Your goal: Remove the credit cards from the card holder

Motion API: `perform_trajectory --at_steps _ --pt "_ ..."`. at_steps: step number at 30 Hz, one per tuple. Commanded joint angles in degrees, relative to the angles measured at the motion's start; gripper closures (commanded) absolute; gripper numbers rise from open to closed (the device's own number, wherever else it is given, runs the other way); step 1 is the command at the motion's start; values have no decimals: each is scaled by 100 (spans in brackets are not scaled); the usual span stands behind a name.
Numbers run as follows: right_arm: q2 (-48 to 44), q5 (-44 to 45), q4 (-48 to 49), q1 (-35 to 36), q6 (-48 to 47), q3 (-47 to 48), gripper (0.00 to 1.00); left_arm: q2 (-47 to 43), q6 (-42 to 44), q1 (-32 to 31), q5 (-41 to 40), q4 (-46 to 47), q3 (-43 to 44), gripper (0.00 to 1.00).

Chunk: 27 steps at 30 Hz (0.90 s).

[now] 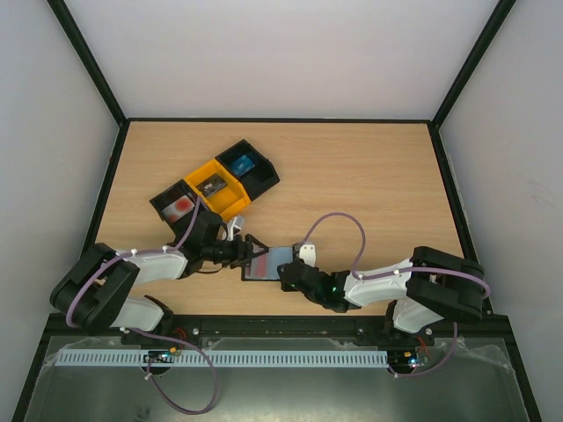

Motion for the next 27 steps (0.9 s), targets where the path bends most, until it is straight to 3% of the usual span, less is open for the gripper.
perform_trajectory --at_steps 1,27 --pt "9 170 31 2 31 -100 72 -69 -117 -92 72 158 145 26" --pt "-247 206 86 -1 -28 -230 72 -19 58 -201 -157 -246 322 26"
